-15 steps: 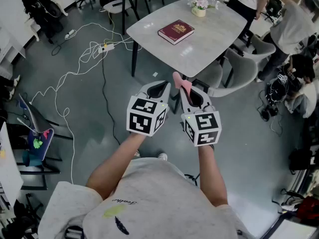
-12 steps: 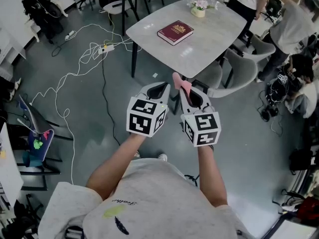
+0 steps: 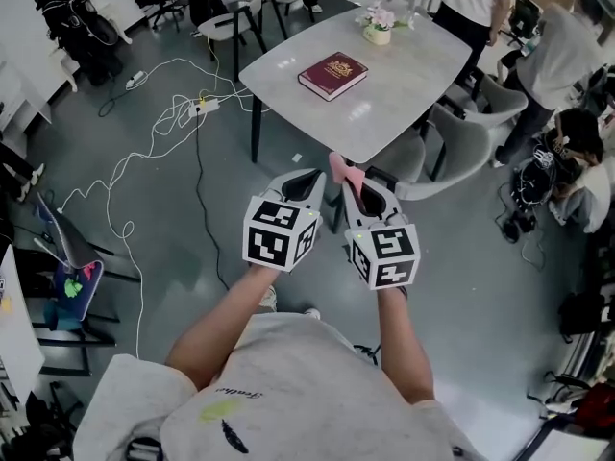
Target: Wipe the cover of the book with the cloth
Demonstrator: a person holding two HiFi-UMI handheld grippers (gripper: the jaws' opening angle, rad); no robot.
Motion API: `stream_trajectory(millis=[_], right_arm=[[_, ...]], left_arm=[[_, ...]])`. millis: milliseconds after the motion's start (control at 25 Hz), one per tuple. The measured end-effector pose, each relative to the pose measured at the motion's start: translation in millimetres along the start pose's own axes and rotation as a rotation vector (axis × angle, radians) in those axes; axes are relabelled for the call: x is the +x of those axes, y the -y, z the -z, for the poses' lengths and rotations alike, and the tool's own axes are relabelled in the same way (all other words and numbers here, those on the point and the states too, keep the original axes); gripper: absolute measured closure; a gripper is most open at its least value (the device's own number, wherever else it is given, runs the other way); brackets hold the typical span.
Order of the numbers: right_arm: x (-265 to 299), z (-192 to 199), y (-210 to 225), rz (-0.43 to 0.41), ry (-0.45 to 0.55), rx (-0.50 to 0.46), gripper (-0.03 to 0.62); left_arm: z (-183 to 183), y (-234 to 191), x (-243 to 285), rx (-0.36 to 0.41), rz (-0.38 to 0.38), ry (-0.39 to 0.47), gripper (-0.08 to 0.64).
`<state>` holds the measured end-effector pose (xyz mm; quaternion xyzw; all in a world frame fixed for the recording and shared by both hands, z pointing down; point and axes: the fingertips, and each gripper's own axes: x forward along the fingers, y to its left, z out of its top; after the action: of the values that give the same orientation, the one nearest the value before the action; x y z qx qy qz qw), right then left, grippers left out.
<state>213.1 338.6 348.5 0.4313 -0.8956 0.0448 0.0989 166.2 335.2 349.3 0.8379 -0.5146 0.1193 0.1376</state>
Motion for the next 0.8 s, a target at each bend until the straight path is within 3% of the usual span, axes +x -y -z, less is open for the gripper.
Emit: stream_trajectory(millis=[480,800], right_arm=[[25,5,31,0.032,-0.028,0.005,0.574],[78,2,44,0.063,-0.064,0.004,0.572]], left_arm=[[-9,-9,42,-0.005,0.044,-0.004,0.552],[-20,-51,77,-0.028,0.092,-0.001,0.552]])
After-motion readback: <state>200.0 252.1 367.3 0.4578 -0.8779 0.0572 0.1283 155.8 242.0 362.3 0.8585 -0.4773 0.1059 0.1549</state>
